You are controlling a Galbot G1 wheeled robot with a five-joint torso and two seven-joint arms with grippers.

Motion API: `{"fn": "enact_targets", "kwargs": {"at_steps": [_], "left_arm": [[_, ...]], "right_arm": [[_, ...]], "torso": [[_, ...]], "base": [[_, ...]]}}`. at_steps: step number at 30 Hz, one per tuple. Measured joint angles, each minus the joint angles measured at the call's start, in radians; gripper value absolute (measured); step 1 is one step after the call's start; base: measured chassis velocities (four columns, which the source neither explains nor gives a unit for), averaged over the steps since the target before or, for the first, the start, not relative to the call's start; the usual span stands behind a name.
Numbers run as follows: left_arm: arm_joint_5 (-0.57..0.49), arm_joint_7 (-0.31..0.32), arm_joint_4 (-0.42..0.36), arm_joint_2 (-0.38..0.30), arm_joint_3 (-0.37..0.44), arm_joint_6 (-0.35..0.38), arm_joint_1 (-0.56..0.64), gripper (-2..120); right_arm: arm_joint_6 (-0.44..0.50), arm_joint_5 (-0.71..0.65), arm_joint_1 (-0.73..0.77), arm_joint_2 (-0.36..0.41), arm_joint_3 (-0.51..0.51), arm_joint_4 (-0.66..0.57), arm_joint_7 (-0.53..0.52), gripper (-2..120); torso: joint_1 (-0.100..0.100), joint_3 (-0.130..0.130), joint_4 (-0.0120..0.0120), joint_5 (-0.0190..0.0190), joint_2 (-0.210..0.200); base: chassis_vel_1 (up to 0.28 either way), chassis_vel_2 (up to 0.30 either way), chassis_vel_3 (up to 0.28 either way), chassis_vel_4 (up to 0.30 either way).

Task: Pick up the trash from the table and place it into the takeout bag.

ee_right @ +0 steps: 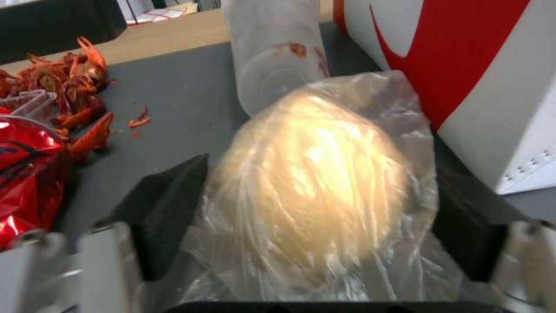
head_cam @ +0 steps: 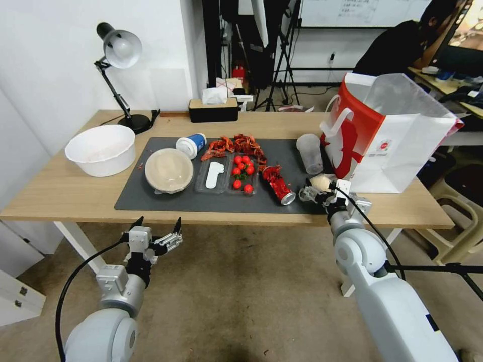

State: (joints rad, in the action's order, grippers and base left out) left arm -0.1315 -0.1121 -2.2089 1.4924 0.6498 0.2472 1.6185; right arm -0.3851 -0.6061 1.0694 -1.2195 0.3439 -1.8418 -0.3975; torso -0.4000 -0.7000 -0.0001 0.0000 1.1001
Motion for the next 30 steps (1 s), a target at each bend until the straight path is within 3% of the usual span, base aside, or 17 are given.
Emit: {"fn": "enact_targets", "kwargs": {"at_steps": [17,24,30], "left_arm": [[0.012,0.001,0.015,-0.003,-0.003,-0.021,0.001,100],[0.013,0.001,0.016,-0.002,-0.002,-0.023,0.002,100],[0.014,0.001,0.012,-0.002,0.003,-0.024,0.003,100]], "right_arm": [[0.006,-0.013,0.025,-0.002,0.015,-0.028,0.008,18],[0.074,-0.075,0.038,0.017,0.037,-0.103,0.1,7],[0.128,-0.204,0.023,0.07,0.087,-0.222,0.201,7]], "torso": [[0.0,0.0,0.0,0.0001,0.0],[0.0,0.0,0.0001,0.0002,0.0],[0.0,0.0,-0.0001,0.0002,0.0]], "base": [[0.0,0.0,0.0,0.0],[0.0,0.0,0.0,0.0],[0.0,0.0,0.0,0.0]]}}
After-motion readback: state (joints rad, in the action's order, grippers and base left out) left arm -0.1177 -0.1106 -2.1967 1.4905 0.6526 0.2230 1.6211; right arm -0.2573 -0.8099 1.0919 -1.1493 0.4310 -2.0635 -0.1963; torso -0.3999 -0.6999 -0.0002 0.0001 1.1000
